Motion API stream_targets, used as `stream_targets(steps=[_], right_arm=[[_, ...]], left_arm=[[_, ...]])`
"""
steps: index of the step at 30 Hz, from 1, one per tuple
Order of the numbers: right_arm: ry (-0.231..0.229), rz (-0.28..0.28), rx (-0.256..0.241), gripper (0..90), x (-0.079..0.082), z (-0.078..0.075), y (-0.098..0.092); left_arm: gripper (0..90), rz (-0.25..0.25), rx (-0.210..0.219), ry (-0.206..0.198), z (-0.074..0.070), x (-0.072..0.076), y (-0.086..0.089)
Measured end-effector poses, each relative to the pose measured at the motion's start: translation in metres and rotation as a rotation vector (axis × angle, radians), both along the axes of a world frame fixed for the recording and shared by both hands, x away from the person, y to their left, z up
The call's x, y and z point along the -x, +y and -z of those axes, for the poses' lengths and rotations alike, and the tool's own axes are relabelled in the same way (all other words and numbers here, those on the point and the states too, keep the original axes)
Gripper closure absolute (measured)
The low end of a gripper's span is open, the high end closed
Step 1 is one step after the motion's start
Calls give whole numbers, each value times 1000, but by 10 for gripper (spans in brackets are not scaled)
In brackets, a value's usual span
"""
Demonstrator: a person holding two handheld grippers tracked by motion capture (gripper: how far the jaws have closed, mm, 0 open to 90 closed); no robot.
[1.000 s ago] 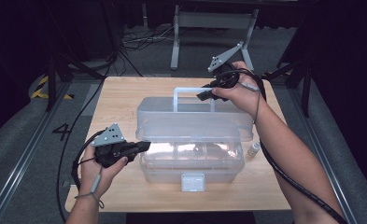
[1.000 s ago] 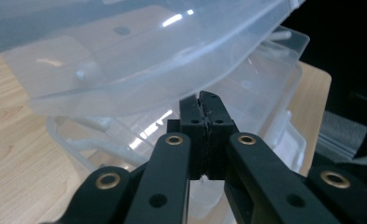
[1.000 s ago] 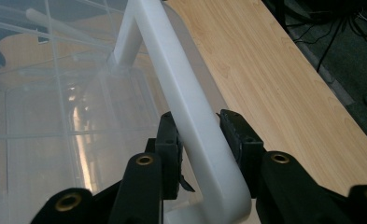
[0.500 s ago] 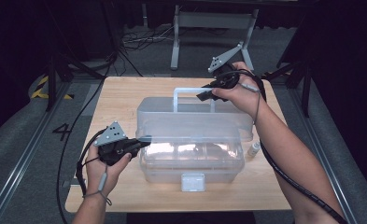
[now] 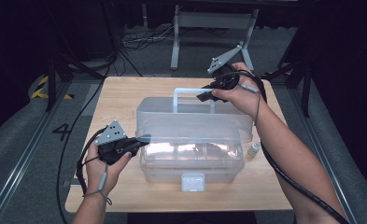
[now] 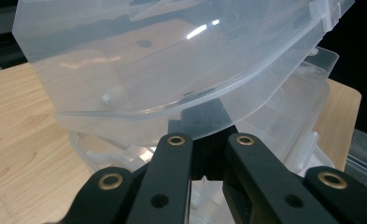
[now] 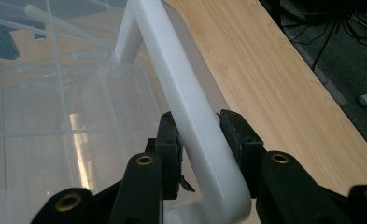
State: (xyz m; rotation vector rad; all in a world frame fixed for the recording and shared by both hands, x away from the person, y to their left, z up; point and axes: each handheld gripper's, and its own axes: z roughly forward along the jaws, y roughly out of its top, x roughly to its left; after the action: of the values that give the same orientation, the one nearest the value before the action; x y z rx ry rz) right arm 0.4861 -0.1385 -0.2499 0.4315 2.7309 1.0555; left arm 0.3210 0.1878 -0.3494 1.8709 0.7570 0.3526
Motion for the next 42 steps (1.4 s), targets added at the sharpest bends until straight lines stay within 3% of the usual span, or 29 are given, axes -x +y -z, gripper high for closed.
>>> stream_targets(steps=[10, 14, 18, 19, 20, 23, 35, 37, 42], right_arm=[[-2, 6, -2, 695, 0, 0, 0], [12, -8, -4, 603, 1, 1, 1], [-20, -26, 18, 544, 5, 0, 3], [-24, -22, 17, 495, 5, 0, 3], [-51, 8, -15, 451, 5, -2, 1], [-38, 40, -97, 440, 4, -9, -6], [-45, 94, -191, 436, 20, -31, -39], [-28, 103, -207, 439, 27, -30, -45], [-72, 133, -210, 430, 43, -33, -58]], left_arm=[[900, 3, -2, 11, -2, -1, 0], [900, 5, -2, 10, -2, -2, 0], [900, 8, -7, 15, -3, -2, 0], [900, 11, -6, 14, -3, -3, 0], [900, 14, -2, 11, -3, -3, 0], [900, 14, 1, 12, -4, -4, 0], [900, 20, 5, 16, -8, -7, 1], [900, 23, -1, 17, -9, -8, 1], [900, 21, -6, 17, -11, -10, 1]])
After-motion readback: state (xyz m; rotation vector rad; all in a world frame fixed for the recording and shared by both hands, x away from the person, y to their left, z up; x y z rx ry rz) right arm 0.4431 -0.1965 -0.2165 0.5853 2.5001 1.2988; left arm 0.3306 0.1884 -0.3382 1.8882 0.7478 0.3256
